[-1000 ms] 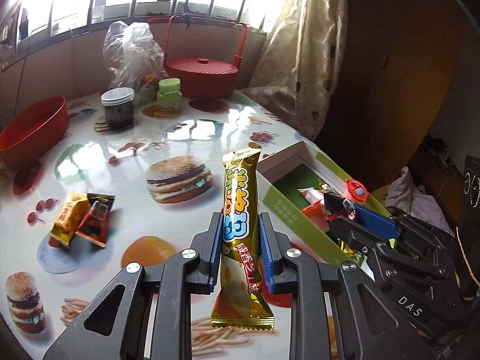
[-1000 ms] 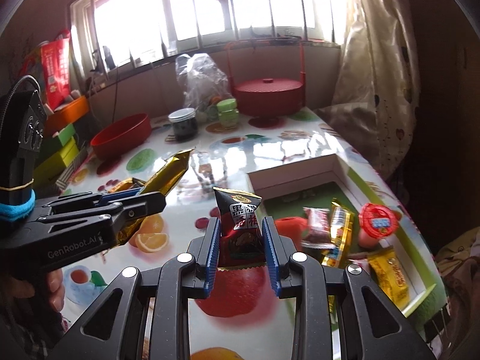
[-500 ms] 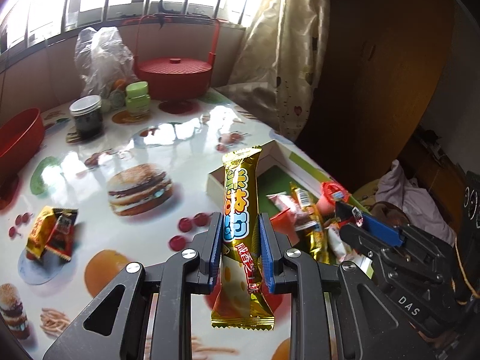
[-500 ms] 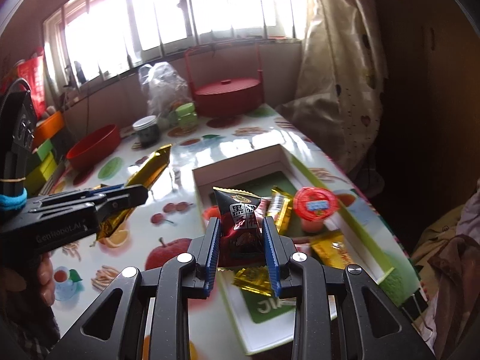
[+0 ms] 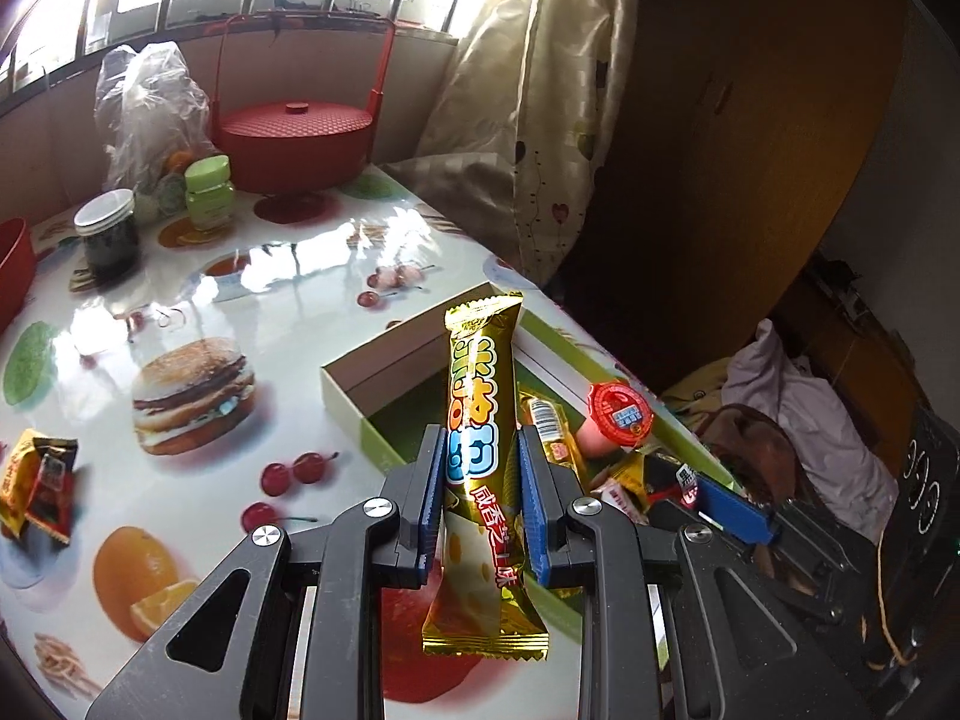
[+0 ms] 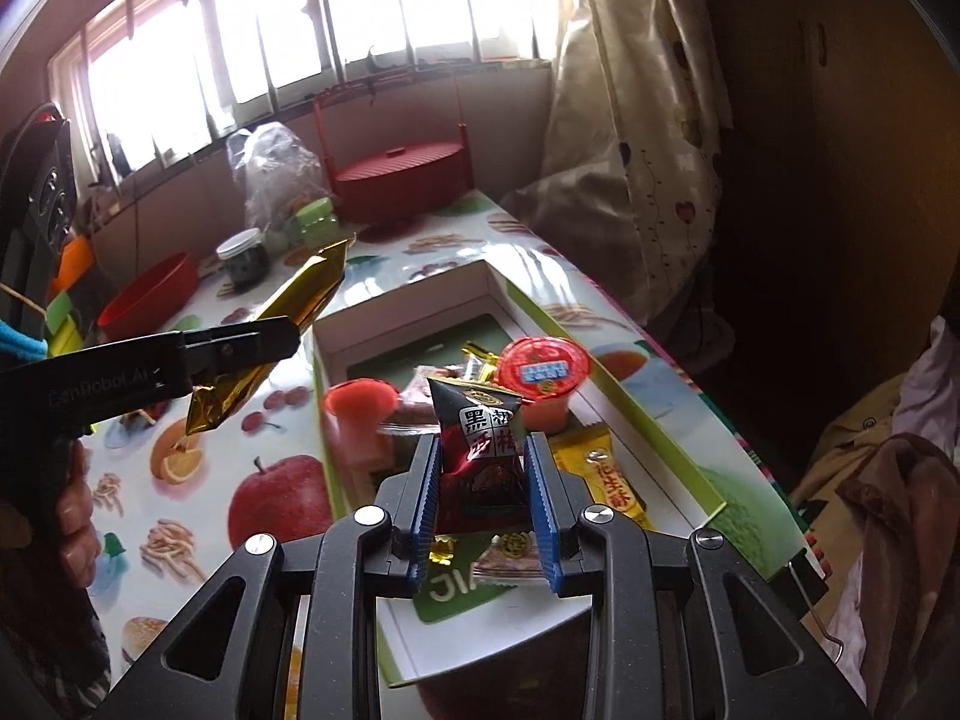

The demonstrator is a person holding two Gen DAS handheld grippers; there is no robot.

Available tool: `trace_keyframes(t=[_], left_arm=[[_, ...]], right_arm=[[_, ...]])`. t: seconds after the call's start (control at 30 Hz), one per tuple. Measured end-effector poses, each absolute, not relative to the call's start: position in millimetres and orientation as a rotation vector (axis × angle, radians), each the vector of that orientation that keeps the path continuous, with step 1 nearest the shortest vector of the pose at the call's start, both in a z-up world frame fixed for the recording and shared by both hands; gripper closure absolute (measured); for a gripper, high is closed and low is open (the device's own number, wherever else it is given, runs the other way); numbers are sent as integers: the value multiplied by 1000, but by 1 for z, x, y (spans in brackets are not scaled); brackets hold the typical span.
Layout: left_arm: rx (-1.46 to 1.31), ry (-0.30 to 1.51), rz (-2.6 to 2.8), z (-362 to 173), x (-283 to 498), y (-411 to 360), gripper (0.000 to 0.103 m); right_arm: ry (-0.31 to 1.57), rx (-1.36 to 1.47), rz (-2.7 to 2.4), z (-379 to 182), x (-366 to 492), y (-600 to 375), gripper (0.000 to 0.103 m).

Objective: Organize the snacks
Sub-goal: 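Carry the dark red packet and yellow stick snack over the green box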

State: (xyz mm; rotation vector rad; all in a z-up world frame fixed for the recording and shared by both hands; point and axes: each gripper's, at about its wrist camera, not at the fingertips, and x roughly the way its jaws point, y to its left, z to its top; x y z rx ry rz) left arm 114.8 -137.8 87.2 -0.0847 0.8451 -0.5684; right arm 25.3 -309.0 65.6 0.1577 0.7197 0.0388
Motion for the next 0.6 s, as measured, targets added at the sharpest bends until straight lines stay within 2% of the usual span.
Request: trace_keyframes(t=[0.6], left_arm=[[-87, 914, -579, 69, 142, -165, 79]], right_arm=[[766, 186, 20, 45, 27, -321, 76]])
